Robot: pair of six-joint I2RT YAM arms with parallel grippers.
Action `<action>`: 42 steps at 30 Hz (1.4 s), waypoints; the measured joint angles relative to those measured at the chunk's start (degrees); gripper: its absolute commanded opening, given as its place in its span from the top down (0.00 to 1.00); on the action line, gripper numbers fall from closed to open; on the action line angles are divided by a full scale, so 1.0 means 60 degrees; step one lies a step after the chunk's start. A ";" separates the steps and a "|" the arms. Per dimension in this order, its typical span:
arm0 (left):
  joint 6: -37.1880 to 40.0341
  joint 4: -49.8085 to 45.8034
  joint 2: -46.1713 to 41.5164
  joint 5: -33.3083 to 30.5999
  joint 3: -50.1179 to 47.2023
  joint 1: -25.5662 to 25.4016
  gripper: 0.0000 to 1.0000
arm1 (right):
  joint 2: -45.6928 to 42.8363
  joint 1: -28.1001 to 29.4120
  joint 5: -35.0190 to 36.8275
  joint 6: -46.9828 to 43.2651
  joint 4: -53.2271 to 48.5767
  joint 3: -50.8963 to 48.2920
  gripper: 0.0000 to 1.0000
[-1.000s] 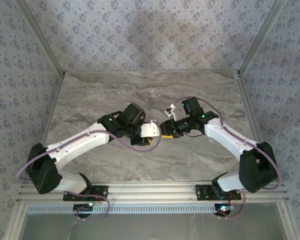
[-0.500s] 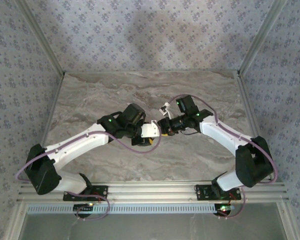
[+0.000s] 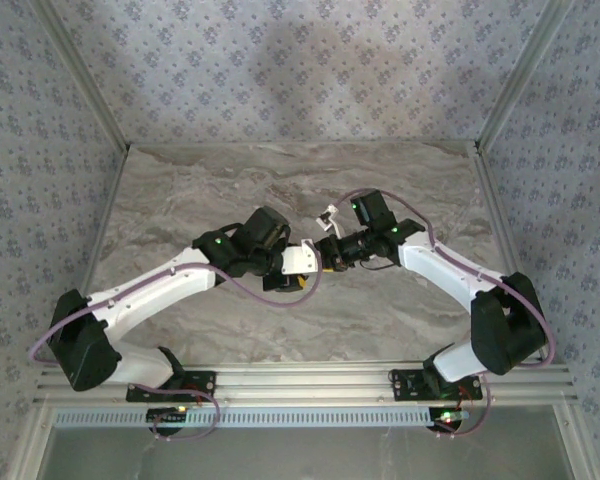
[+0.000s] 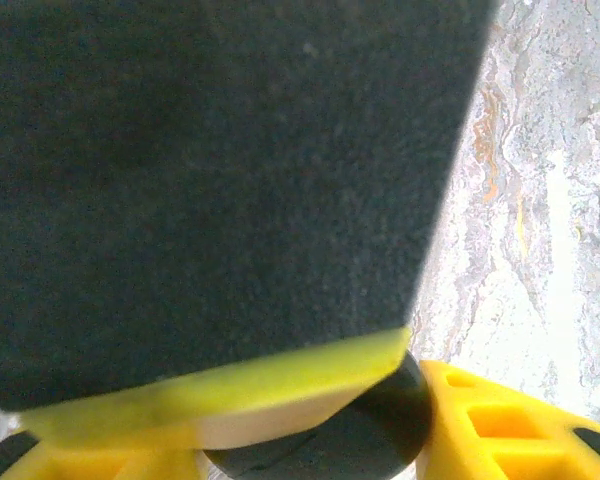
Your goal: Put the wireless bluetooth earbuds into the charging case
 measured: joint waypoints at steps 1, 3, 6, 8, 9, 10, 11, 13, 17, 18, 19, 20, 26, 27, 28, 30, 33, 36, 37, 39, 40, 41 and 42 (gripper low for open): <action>0.0000 0.0000 -0.0004 0.0000 0.0000 0.0000 0.54 | 0.0000 0.0007 -0.0029 -0.0004 0.0007 0.0000 0.65; -0.0004 0.0000 -0.0004 -0.0004 0.0000 -0.0004 0.54 | 0.0000 0.0018 -0.0120 0.0000 0.0018 0.0000 0.69; -0.0004 0.0000 -0.0004 -0.0033 0.0000 -0.0007 0.52 | 0.0000 0.0015 -0.0160 0.0000 0.0029 0.0000 0.73; -0.0007 -0.0004 -0.0004 -0.0047 0.0000 -0.0007 0.49 | -0.0004 0.0015 -0.0164 -0.0004 0.0029 0.0000 0.74; -0.0018 0.0000 -0.0004 -0.0069 -0.0004 -0.0007 0.47 | -0.0011 0.0015 -0.0164 -0.0007 0.0029 0.0000 0.74; -0.0051 0.0000 -0.0004 -0.0080 -0.0004 -0.0022 0.45 | -0.0025 0.0015 -0.0160 -0.0011 0.0033 0.0000 0.74; -0.0051 0.0004 -0.0004 -0.0106 -0.0004 -0.0044 0.43 | -0.0051 0.0015 -0.0157 -0.0033 0.0033 0.0000 0.74; -0.0160 0.0157 -0.0011 -0.0131 -0.0004 -0.0044 0.33 | -0.0120 0.0018 -0.0102 -0.0117 0.0025 -0.0004 0.75; -0.0419 0.0594 -0.0189 -0.0255 -0.0040 -0.0033 0.20 | -0.0525 0.0011 0.0127 -0.0237 0.0069 -0.0149 0.77; -0.0525 0.0692 -0.0266 -0.0251 -0.0073 0.0000 0.20 | -0.0659 0.0007 0.0204 -0.0266 0.0084 -0.0208 0.77; -0.0627 0.0783 -0.0350 -0.0240 -0.0113 0.0033 0.18 | -0.0827 -0.0015 0.0306 -0.0299 0.0149 -0.0273 0.78; -0.0732 0.0863 -0.0404 -0.0208 -0.0138 0.0080 0.18 | -0.0969 -0.0040 0.0386 -0.0335 0.0211 -0.0339 0.78; -0.2135 0.1727 -0.0729 0.0408 -0.0572 0.0747 0.19 | -0.2131 -0.0470 0.1064 -0.0805 0.0914 -0.0973 0.79; -0.2404 0.1927 -0.0820 0.0437 -0.0681 0.0856 0.19 | -0.2306 -0.0601 0.1107 -0.0947 0.0940 -0.1056 0.80; -0.2667 0.2138 -0.0903 0.0474 -0.0783 0.0947 0.19 | -0.2470 -0.0758 0.1115 -0.1060 0.0976 -0.1151 0.80; -0.3118 0.2477 -0.1049 0.0514 -0.0922 0.1093 0.20 | -0.2714 -0.1060 0.1096 -0.1249 0.1038 -0.1304 0.80; -0.3690 0.2922 -0.1177 0.0612 -0.1053 0.1137 0.26 | -0.2951 -0.1570 0.1042 -0.1515 0.1231 -0.1472 0.81; -0.4215 0.3304 -0.1253 0.0878 -0.1166 0.1239 0.30 | -0.3093 -0.1934 0.0896 -0.1807 0.1439 -0.1552 0.81; -0.4422 0.3457 -0.1268 0.1038 -0.1209 0.1319 0.31 | -0.3151 -0.2011 0.0827 -0.1934 0.1512 -0.1559 0.81; -0.4816 0.3836 -0.1300 0.1388 -0.1344 0.1512 0.33 | -0.3282 -0.2102 0.0681 -0.2193 0.1679 -0.1570 0.80; -0.5042 0.4036 -0.1322 0.1599 -0.1432 0.1636 0.33 | -0.3370 -0.2142 0.0583 -0.2346 0.1767 -0.1577 0.80; -0.5293 0.4309 -0.1330 0.1836 -0.1545 0.1763 0.34 | -0.3464 -0.2178 0.0470 -0.2539 0.1851 -0.1577 0.79; -0.5464 0.4484 -0.1330 0.2033 -0.1614 0.1854 0.34 | -0.3552 -0.2200 0.0342 -0.2732 0.1934 -0.1577 0.79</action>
